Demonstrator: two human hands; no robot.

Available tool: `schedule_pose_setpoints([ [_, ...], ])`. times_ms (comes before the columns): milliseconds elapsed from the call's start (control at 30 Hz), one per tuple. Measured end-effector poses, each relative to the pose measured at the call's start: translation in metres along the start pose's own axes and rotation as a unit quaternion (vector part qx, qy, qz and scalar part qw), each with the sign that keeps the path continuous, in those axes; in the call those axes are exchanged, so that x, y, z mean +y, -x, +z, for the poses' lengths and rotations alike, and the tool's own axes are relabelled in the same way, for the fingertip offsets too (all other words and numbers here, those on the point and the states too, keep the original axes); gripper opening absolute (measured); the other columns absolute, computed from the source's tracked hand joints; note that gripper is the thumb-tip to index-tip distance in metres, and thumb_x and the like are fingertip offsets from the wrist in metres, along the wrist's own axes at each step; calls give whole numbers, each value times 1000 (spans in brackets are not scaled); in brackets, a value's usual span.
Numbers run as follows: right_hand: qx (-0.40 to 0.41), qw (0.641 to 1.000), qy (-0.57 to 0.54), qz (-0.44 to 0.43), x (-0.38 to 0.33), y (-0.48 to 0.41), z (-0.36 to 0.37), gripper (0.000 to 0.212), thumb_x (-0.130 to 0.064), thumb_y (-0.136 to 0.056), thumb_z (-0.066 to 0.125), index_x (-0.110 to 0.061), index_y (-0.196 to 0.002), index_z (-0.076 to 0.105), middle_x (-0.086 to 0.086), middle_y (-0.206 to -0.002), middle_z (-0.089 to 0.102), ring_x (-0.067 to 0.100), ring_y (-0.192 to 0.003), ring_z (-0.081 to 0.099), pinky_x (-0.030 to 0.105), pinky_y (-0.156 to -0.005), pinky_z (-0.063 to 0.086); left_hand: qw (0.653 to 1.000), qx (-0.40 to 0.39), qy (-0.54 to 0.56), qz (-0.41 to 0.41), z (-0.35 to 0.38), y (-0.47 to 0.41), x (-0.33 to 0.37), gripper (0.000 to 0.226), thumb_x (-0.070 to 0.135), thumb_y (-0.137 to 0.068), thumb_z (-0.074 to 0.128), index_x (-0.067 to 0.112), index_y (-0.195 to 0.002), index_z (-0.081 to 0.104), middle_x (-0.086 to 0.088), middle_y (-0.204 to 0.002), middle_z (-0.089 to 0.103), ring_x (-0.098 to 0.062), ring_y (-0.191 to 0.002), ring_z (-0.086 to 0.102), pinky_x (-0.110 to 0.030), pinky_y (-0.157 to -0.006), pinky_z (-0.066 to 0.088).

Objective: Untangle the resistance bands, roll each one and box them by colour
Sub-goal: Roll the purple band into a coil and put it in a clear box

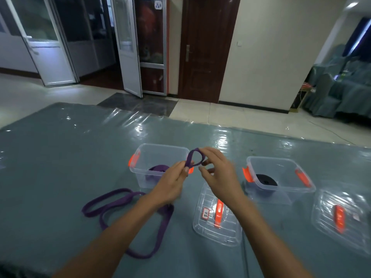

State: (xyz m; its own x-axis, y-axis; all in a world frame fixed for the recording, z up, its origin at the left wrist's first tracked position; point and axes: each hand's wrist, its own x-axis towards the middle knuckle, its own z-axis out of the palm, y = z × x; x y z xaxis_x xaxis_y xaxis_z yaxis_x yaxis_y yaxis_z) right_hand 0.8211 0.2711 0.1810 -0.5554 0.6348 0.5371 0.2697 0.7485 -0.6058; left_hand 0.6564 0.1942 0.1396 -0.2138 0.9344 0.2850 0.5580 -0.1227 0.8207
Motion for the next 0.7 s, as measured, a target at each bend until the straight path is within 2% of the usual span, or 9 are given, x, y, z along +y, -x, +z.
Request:
schedule_pose_setpoints([
  [67,-36,997,64,-22,5,-4,1,54,2,-87,70,-19,-135,58,-13,-132,51,5,-101,59,20,-85,56,999,-26,-44,9,-17,-7,-7,21,21,-110,40,30,-106,58,15,-92,55,1,-88,53,-26,-83,42],
  [167,-45,989,134,-51,4,-14,11,43,-3,-88,72,-14,-129,64,-1,-130,60,17,-103,63,34,-88,57,989,-80,-124,8,-39,-13,-26,25,20,-109,40,9,-113,62,-1,-99,58,-20,-94,55,-37,-88,43],
  [267,-74,974,196,-84,-2,-25,30,37,-10,-91,71,-12,-128,66,3,-125,65,23,-106,65,40,-85,57,979,-117,-166,2,-62,-15,-44,26,24,-109,38,13,-117,61,4,-99,51,-16,-95,51,-35,-90,42],
  [367,-73,962,238,-114,-7,-35,49,36,-10,-85,78,-10,-120,70,6,-112,70,27,-98,67,39,-73,60,973,-129,-191,-17,-83,-17,-61,29,29,-109,36,17,-120,60,1,-107,56,-21,-102,55,-45,-95,46],
  [467,-43,957,257,-130,-11,-44,71,27,-10,-79,83,-9,-105,74,5,-95,70,26,-84,67,36,-61,57,976,-120,-182,-21,-99,-21,-76,29,26,-109,37,17,-123,61,-2,-109,57,-22,-105,56,-46,-96,46],
  [567,0,957,264,-124,-15,-57,95,15,-9,-79,83,-8,-90,73,4,-85,66,24,-77,62,34,-53,53,988,-88,-121,-27,-110,-25,-88,31,27,-109,36,22,-124,62,1,-106,57,-18,-102,57,-42,-96,48],
  [700,56,953,270,-124,-24,-78,124,15,-6,-78,84,-5,-80,70,5,-80,64,23,-72,60,32,-53,52,997,-54,-37,-43,-122,-30,-104,32,33,-109,38,27,-131,60,4,-108,59,-13,-105,58,-36,-98,47],
])
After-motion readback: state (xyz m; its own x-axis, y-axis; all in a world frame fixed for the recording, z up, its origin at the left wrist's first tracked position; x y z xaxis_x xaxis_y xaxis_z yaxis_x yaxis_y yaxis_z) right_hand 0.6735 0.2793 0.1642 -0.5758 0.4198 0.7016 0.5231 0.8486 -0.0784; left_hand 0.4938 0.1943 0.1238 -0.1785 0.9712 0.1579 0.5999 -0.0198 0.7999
